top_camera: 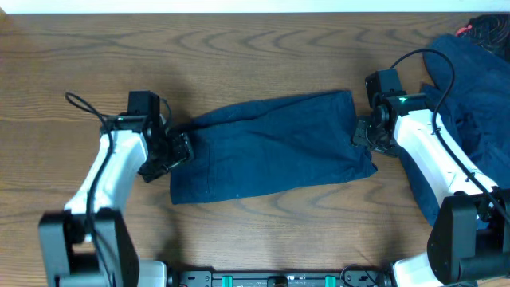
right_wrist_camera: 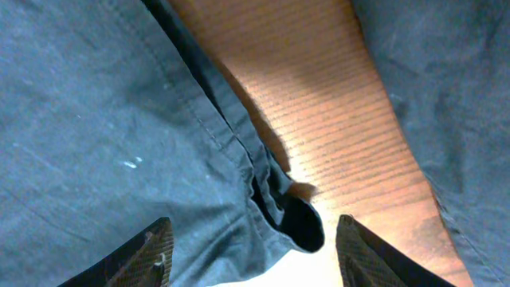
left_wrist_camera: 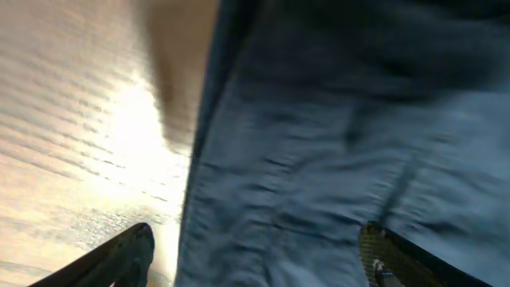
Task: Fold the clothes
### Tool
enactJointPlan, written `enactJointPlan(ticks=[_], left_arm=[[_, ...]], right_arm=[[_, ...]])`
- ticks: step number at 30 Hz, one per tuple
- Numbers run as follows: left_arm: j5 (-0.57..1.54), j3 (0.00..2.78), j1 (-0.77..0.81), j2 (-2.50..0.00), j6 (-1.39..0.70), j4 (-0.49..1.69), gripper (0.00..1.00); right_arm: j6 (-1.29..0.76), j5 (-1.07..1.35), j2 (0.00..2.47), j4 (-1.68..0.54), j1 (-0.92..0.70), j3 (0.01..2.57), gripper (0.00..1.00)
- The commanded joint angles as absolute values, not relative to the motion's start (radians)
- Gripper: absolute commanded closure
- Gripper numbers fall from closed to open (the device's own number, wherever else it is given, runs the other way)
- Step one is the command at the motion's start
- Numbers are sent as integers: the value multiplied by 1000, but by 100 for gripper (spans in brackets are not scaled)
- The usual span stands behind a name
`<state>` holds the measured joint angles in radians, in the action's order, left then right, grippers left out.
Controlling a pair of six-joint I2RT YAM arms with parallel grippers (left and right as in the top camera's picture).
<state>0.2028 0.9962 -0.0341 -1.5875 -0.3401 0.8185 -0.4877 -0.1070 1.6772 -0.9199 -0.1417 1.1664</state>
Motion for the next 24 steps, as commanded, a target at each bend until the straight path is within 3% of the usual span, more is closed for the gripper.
enactJointPlan(ticks=[1,8,12,14,16,18,19,22,24], left_arm=[[191,985,-61,-1671,-356,817,14],[356,985,-63,-1826,-268,763,13],[407,982,-63,-1890,-254,762,23],[439,979,-63,-1908,-236,760,35],[461,979,-63,-1912,-209,754,59],[460,979,-64,-1911,-209,749,68],[460,979,-64,-1910,-202,745,77],[445,987,-64,-1901,-191,748,92],[419,1005,-64,-1887,-191,776,94]], right_arm=[[-464,-123,1672,-924,-138,1164,36],[-463,-123,1672,-924,-138,1164,34],[-463,-123,1672,-925,-138,1164,34],[-463,-123,1672,-925,-138,1164,34],[-463,-123,1672,-925,-138,1164,34],[-463,-118,1672,-925,-138,1164,34],[-463,-112,1672,-925,-138,1164,34],[-436,-78,1672,-921,-138,1164,34],[-381,-29,1672,-908,-141,1164,35]])
